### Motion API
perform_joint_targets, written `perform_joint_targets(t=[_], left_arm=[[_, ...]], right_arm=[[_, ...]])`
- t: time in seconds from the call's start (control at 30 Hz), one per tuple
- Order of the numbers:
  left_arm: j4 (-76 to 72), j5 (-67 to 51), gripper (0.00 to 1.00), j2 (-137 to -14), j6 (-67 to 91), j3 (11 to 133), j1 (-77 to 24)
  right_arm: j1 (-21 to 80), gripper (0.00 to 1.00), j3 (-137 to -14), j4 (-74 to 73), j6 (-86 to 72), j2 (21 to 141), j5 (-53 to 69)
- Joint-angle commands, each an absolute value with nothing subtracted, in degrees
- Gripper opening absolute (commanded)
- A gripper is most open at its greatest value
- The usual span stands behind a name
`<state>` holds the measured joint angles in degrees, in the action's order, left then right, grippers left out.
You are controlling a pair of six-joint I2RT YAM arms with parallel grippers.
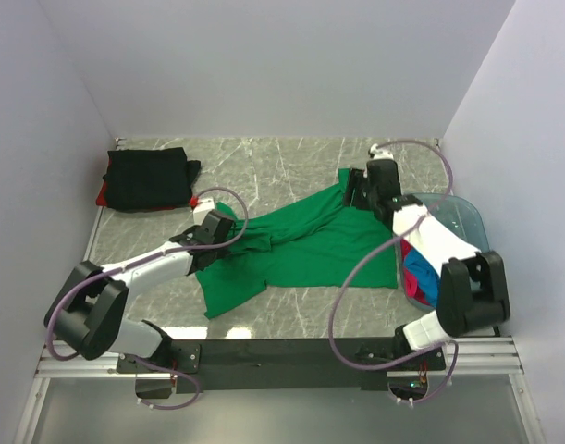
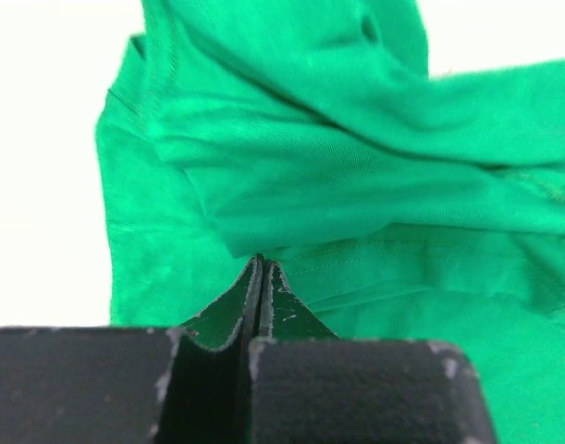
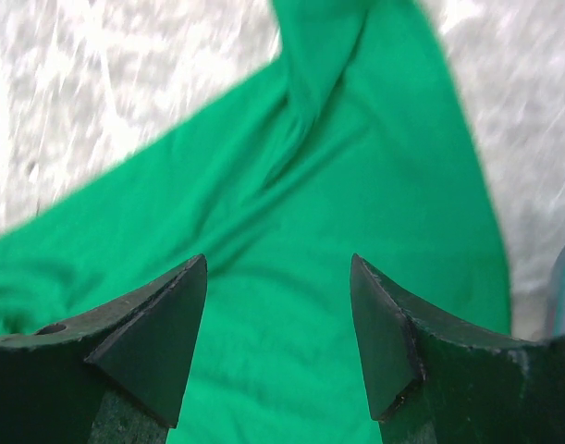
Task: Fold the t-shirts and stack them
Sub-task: Flatten the tshirt out
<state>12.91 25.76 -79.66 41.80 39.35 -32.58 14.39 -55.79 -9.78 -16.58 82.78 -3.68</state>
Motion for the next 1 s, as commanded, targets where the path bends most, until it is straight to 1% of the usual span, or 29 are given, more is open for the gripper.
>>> perform_joint_targets(t=[0.0, 0.37, 0.57, 0.63, 0.77, 0.8, 0.83, 0.9, 0.97], left_arm=[[13.45, 25.76, 0.01, -76.38, 40.17, 41.57, -31.03], [14.76, 22.76, 0.01, -70.58, 38.06, 41.48, -26.81], [16.08, 22.68, 0.01, -67.07, 37.18, 41.92, -25.4], [16.43, 22.59, 0.01, -66.1, 37.18, 41.84, -25.23], [16.7, 22.59, 0.01, -64.95, 37.35, 41.49, -25.05], [16.79, 22.67, 0.01, -64.78, 37.44, 41.48, -24.96], [16.79, 22.68, 0.01, -64.43, 37.44, 41.4, -24.96], [16.87, 22.41, 0.0, -64.16, 37.62, 41.22, -24.96], [17.05, 22.24, 0.01, -63.55, 37.79, 41.13, -24.87]], right_arm=[[13.1, 0.7, -63.88, -11.33, -14.42, 88.74, -7.2], [12.92, 0.69, -87.51, -17.75, -13.8, 110.89, -5.89], [13.01, 0.69, -96.13, -20.38, -14.76, 120.74, -6.41], [13.1, 0.67, -101.31, -24.51, -15.03, 123.21, -6.94], [13.53, 0.66, -103.79, -25.48, -16.17, 125.85, -8.52], [13.54, 0.65, -104.76, -26.1, -16.35, 126.38, -9.31], [13.54, 0.61, -106.77, -27.84, -16.61, 127.17, -9.58], [13.45, 0.56, -108.8, -29.44, -17.14, 129.02, -10.54], [13.53, 0.43, -111.26, -31.11, -17.23, 130.51, -11.07]])
